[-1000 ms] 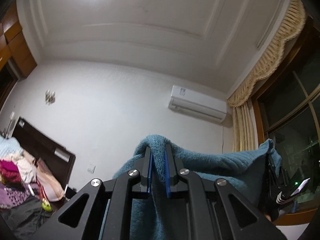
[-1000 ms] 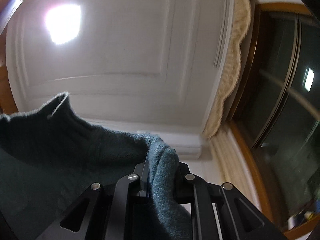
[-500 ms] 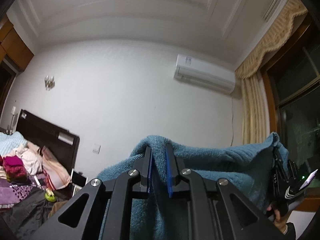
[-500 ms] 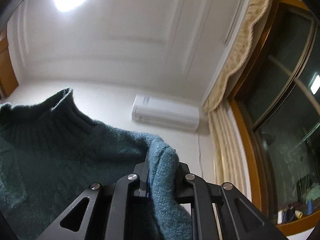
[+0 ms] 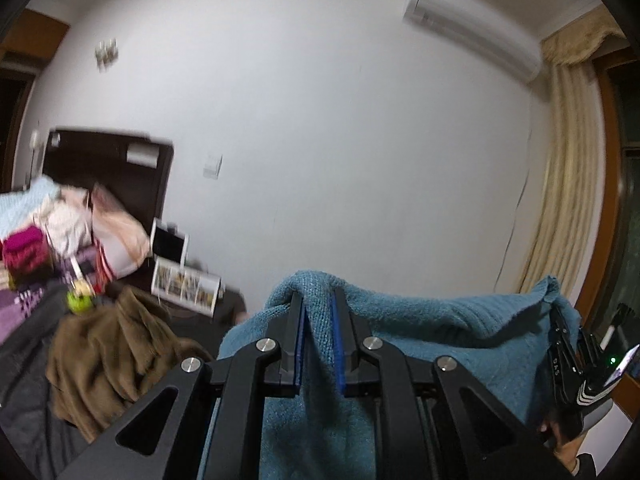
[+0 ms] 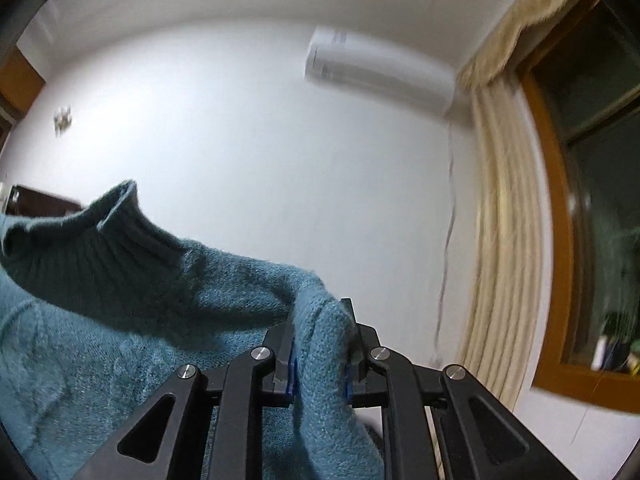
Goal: Fold clothes
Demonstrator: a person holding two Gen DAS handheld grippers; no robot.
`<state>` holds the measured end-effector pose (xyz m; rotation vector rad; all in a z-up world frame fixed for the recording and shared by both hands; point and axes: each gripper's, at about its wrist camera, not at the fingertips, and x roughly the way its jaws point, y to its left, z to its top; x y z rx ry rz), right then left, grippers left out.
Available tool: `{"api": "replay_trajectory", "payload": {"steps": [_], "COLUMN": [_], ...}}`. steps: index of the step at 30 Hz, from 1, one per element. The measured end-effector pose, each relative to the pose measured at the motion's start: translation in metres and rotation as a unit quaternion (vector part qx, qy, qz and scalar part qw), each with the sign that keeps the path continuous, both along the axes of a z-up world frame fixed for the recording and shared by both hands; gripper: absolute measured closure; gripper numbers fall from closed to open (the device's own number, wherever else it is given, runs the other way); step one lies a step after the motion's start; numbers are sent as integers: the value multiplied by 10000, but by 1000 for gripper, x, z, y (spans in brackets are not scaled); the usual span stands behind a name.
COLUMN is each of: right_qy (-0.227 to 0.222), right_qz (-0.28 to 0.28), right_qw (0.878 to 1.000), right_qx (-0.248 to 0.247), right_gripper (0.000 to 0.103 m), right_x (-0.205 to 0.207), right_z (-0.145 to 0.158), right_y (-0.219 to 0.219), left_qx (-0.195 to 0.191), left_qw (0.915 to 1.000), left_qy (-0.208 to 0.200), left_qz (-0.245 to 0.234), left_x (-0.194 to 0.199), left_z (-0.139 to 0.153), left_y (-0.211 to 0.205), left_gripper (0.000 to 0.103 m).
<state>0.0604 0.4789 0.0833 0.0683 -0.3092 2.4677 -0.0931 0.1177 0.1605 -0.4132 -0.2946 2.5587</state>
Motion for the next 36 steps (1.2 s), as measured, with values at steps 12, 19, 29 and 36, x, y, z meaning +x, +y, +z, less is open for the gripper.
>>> {"api": "replay_trajectory", "payload": {"steps": [12,19,29,36], "right_qy": [-1601,-2760,-2685,-2744], "right_qz": [100,178,94,-2], "right_qw": [9839,9558,9580,9603], "right_qx": [-784,-997,-1005,-493], "right_gripper": [87,46,15,15], "right_x": [-101,-144,-139,-150], "right_z": [-96,-150,-170,-174], "right_y": [52,68,57,28], "left_qx": [-670,-964,-1138,-1012], "left_qw": [9866,9714,9701,9817], "left_qy": [-1488,-2156,-2110,-1610], "left_qz": [-57,-243,-371,-93], "left_x": [-105,-138,-132,-137], "left_z": [-109,-162,-153,-112], "left_y": [41,54,57,28], "left_gripper": [88,88,57,23]}}
